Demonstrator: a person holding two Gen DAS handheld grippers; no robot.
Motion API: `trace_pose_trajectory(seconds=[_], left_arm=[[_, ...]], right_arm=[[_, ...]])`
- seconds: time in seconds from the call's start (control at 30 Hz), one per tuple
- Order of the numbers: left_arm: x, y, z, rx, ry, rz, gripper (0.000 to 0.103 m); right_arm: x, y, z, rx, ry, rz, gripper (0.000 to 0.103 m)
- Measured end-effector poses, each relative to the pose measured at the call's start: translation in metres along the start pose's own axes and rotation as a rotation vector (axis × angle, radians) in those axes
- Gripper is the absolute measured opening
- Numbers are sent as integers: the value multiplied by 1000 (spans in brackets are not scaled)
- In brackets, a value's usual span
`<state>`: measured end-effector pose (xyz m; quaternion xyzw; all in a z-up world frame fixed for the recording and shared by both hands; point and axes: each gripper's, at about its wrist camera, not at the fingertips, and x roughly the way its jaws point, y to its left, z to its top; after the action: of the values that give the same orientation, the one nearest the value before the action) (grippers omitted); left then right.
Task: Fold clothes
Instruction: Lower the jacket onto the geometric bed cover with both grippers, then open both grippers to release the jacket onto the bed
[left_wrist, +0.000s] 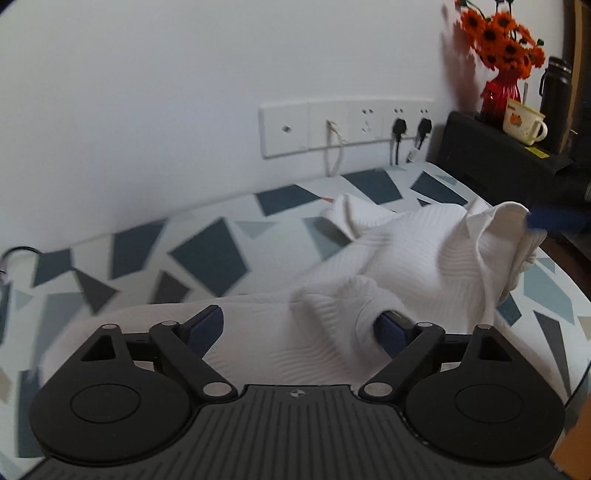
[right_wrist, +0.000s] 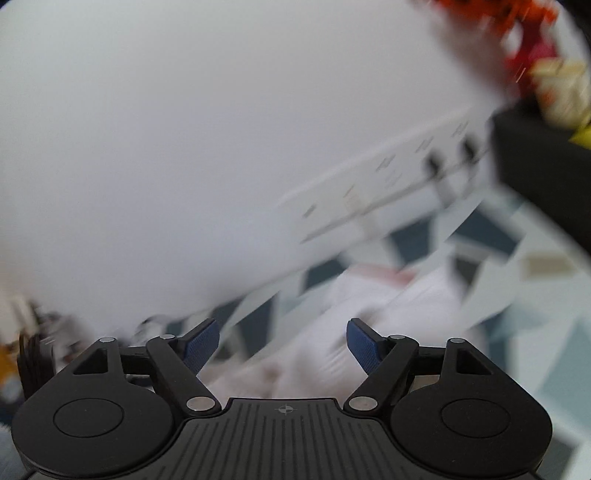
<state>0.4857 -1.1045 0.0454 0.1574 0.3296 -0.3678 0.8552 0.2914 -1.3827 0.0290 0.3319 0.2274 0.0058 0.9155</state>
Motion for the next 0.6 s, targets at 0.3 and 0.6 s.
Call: trace_pose_trajectory(seconds=[0.3, 0.6], left_arm=[[-37, 90, -38, -108, 32, -5, 95], [-22, 128, -55, -76, -7, -66, 95]], right_arm=[[51, 42, -52, 44, 201, 101, 66], [77, 90, -69, 8, 253, 79, 66]])
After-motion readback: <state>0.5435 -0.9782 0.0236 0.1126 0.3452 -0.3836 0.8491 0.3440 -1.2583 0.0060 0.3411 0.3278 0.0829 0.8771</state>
